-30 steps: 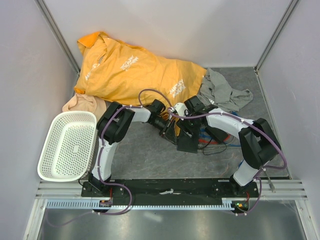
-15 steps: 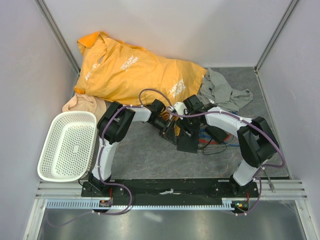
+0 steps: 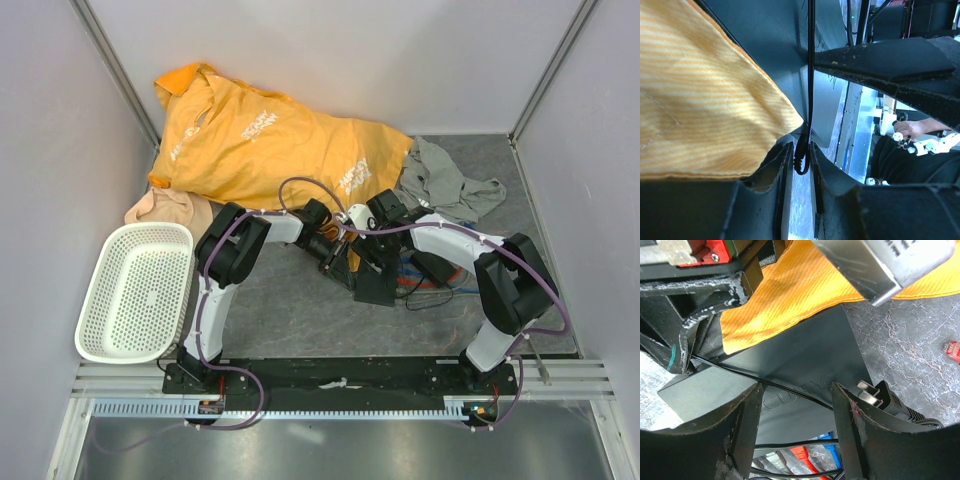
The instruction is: Pull the plug from the switch port
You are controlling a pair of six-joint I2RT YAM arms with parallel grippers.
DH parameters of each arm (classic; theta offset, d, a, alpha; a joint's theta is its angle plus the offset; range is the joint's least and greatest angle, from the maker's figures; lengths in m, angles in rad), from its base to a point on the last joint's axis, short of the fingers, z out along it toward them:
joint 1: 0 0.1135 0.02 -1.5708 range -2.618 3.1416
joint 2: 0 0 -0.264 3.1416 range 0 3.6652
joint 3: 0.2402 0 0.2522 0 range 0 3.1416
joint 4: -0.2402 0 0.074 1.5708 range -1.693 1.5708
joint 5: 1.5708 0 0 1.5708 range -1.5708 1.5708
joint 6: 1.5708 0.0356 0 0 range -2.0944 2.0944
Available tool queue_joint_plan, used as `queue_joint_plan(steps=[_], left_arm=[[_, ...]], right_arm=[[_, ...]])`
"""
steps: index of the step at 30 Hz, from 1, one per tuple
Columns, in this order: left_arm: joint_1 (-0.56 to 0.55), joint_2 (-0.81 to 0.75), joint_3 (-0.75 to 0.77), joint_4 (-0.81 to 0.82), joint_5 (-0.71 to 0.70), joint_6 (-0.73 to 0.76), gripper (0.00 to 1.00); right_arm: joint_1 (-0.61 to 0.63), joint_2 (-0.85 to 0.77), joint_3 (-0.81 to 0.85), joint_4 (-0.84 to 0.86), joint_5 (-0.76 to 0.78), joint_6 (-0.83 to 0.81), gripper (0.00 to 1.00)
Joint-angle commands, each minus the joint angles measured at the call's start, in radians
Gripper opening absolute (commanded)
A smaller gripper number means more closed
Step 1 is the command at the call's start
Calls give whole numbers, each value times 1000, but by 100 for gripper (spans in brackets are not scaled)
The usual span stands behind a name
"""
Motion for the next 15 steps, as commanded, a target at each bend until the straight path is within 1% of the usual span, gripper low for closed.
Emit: queue_joint_plan(steps=[1, 5, 8, 15], left_arm=[[-9, 5, -14, 54, -9, -34, 26], [-7, 35, -10, 76, 38, -60, 25], [-7, 56, 3, 85, 62, -75, 22], [-7, 65, 15, 86, 72, -80, 23]], right_arm=[[4, 5, 4, 17, 27, 2, 67], [4, -3, -8, 5, 33, -9, 67], [4, -10, -15, 0, 40, -15, 68], [2, -30, -43, 2, 44, -21, 68]])
